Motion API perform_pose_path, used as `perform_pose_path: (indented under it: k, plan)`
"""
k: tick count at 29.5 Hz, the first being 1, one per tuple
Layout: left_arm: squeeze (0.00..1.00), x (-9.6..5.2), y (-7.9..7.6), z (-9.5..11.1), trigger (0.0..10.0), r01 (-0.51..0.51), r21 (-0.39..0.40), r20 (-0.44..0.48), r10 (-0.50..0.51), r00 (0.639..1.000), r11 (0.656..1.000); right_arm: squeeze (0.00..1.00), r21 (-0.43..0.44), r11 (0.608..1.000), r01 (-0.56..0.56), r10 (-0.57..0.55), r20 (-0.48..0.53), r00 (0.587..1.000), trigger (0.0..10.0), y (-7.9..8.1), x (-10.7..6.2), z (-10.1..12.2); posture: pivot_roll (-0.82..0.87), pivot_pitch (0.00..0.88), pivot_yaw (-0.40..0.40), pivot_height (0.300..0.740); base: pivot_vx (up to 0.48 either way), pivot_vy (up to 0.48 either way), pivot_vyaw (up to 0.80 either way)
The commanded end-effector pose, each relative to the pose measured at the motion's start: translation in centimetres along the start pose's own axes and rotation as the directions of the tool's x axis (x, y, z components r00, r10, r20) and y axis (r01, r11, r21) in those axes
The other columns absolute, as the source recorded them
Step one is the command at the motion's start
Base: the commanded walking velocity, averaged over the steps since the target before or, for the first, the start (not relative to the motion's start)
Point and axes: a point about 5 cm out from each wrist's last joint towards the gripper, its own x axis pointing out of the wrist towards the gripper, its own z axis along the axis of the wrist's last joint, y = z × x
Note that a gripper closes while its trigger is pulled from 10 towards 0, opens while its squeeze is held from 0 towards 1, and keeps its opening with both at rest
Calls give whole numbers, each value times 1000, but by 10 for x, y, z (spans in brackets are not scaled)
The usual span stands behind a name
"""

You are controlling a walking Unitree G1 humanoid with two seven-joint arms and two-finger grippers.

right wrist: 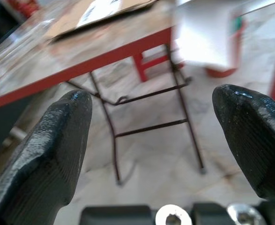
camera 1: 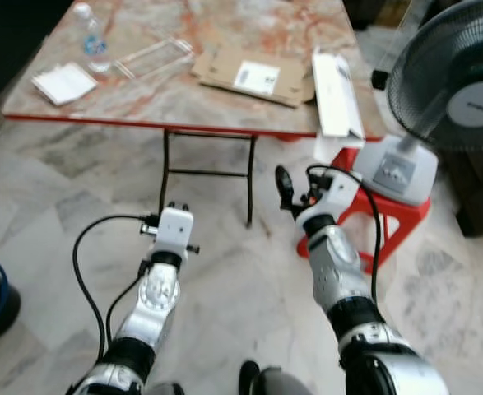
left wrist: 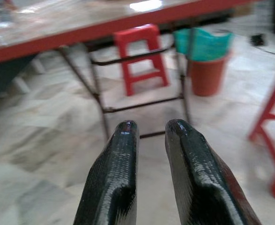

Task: Picking trash to rubbish bin

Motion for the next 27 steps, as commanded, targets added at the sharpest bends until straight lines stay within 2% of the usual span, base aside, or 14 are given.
perform_pose_path:
  k: [1,6,15,22,23,27]
  plan:
    - [0,-2,0,-2,10000,5,10,-11,-5,1000,1000,0,15,1000,13,-13,2,1000,10000,-1,-1,-1,53,191,-82,740,0,0,0]
    - [0,-2,-2,0,10000,9,19,-5,-8,1000,1000,0,18,1000,9,-9,0,1000,10000,1,0,0,53,179,-82,740,0,-340,0]
    - [0,-2,-3,0,10000,9,-4,-8,-9,1000,1000,0,34,999,18,-19,10,1000,10000,1,1,3,51,168,-80,740,0,-47,-672]
    - [0,1,-3,6,10000,-2,-16,10,2,1000,1000,0,42,999,-4,3,12,1000,10000,7,3,4,54,162,-83,740,0,0,0]
    - [0,2,-2,8,10000,-21,-48,11,22,1000,999,0,43,999,-7,6,11,1000,10000,8,4,4,54,174,-88,740,0,0,0]
    - [0,3,-2,12,10000,-19,-66,27,21,999,998,0,41,999,-11,10,9,1000,10000,9,4,4,53,183,-91,740,0,0,0]
